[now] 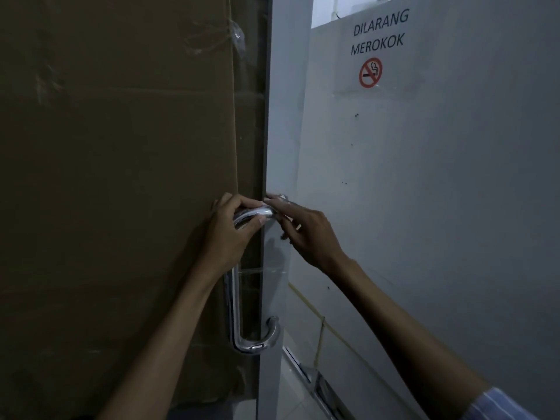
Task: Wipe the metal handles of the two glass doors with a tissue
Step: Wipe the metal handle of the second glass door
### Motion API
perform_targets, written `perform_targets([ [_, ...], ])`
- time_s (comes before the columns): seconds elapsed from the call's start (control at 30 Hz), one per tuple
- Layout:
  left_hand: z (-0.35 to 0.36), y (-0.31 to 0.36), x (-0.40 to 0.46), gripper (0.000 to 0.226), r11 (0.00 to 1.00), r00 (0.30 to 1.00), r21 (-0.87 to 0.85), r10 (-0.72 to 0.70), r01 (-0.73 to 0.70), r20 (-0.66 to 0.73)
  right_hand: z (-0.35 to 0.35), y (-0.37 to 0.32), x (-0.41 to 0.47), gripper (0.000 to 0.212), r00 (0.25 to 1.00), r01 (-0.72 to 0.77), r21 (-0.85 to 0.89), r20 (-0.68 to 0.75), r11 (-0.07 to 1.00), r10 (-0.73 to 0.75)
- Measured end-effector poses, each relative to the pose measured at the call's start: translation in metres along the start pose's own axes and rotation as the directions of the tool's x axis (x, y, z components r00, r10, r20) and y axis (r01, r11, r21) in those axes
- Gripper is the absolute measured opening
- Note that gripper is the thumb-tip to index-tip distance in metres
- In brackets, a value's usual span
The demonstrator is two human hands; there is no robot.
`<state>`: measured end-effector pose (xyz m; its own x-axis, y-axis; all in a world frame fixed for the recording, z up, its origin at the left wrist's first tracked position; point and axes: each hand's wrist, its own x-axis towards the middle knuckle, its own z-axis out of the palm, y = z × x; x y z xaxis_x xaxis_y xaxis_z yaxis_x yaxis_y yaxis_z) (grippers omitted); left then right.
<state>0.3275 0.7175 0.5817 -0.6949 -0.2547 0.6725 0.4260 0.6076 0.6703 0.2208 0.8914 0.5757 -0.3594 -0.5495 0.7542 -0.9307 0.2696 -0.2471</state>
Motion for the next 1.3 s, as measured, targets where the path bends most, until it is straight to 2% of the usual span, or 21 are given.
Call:
perform_targets([
  [0.1,0.0,-0.001,0.0,0.018,1.0,1.0,0.004,0.008,-0.008,-0.006,-0.002,0.005,-0.006,0.044,0.997,0.055,-0.077,-0.047,0.996,-0.059],
  [0.23,0.0,0.0,0.002,0.02,0.999,1.0,0.043,0.003,-0.003,-0.011,-0.008,0.012,-0.002,0.038,0.983,-0.133,-0.114,-0.143,0.985,0.116],
  [0.4,0.001,0.0,0.003,0.019,0.999,1.0,0.036,-0.011,0.011,-0.014,-0.009,0.01,-0.001,0.039,0.997,-0.061,-0.138,-0.05,0.989,0.054],
  [0.5,0.001,-0.001,0.002,0.02,0.999,1.0,0.051,0.003,-0.002,-0.019,-0.015,0.011,0.007,0.036,0.991,-0.124,-0.176,-0.062,0.977,0.115],
  [0.63,0.0,-0.001,0.0,0.019,1.0,1.0,0.012,-0.009,0.009,0.01,-0.018,0.004,0.013,0.034,0.998,-0.037,-0.162,0.045,0.986,0.045],
  [0.73,0.0,-0.003,-0.001,0.023,1.0,1.0,0.027,-0.011,0.011,0.0,-0.024,0.006,0.014,0.035,0.993,-0.114,-0.206,0.005,0.972,0.118],
  [0.8,-0.001,-0.005,-0.002,0.036,0.996,0.997,-0.044,-0.073,0.073,0.013,-0.022,-0.001,0.014,0.033,0.99,-0.139,-0.201,-0.023,0.97,0.137],
  [0.87,-0.001,-0.006,-0.002,0.049,0.986,0.994,-0.123,-0.107,0.108,0.015,-0.016,-0.013,0.012,0.032,0.997,-0.073,-0.182,-0.007,0.98,0.073],
  [0.93,0.0,-0.009,-0.001,0.055,0.987,0.995,-0.131,-0.096,0.096,-0.001,-0.011,-0.022,0.006,0.034,1.0,-0.022,-0.19,-0.002,0.981,0.022],
  [1.1,-0.001,-0.008,-0.002,0.054,0.987,0.995,-0.127,-0.102,0.103,0.017,-0.004,-0.034,0.007,0.031,0.993,-0.083,-0.265,-0.108,0.961,0.055],
  [1.23,-0.001,-0.007,-0.003,0.061,0.98,0.993,-0.158,-0.117,0.117,0.011,0.0,-0.037,0.004,0.045,0.995,0.096,-0.255,-0.009,0.962,-0.101],
  [1.3,-0.001,-0.007,-0.004,0.067,0.978,0.993,-0.172,-0.119,0.117,-0.002,-0.002,-0.028,-0.004,0.05,0.991,0.127,-0.26,-0.014,0.957,-0.135],
])
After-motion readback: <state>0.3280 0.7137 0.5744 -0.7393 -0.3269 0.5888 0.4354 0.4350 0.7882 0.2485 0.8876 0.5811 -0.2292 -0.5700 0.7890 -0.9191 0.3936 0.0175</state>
